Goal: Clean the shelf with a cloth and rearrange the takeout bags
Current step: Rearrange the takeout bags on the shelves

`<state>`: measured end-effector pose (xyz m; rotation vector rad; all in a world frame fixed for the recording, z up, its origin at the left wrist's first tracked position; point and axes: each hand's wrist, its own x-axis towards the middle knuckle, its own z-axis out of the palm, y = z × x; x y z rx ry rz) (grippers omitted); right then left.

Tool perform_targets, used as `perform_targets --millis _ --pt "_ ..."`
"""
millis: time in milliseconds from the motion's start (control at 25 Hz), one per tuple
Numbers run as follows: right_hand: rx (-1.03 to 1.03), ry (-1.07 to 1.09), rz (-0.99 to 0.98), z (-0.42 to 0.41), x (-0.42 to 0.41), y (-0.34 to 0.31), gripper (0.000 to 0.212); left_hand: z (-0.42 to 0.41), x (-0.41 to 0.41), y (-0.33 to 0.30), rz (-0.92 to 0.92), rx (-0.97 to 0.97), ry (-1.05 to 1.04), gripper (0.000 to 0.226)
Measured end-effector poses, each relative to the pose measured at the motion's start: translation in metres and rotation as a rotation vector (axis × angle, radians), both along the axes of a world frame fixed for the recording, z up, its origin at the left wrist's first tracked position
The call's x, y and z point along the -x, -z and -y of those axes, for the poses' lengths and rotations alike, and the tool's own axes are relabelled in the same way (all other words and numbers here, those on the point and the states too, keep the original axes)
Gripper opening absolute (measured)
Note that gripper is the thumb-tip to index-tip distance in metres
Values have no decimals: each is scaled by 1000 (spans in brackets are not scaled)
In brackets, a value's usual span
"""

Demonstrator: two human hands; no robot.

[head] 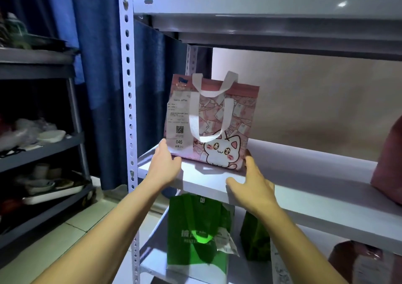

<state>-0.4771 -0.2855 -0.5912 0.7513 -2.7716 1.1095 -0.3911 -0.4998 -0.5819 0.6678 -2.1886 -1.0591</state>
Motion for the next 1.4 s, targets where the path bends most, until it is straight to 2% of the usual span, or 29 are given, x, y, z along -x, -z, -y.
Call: perform_targets --millis 200,440,600,800,960,1120,1280,1400 --pt "-82 20 -83 0 0 7 75 4 3 0 40 -45 -28 49" --pt "-92 32 -164 -2 -6 9 78 -22 -12 20 14 94 -50 78" --pt "-103 31 -203 -1 -8 12 81 -42 -21 41 12 292 -50 69" --pt "-67 61 -108 -2 -2 9 82 -53 -29 49 82 483 -34 57" --pt "-117 32 -257 -8 -12 16 64 -76 -40 60 58 598 2 44" --pt "12 -76 -398 -36 -30 37 39 -113 -43 76 -17 570 50 43" --pt "-72 -175 -590 -78 -44 66 48 -143 -43 106 -59 558 97 52" --pt "-100 -194 -626 -110 -45 92 52 -160 -39 136 -63 529 146 56"
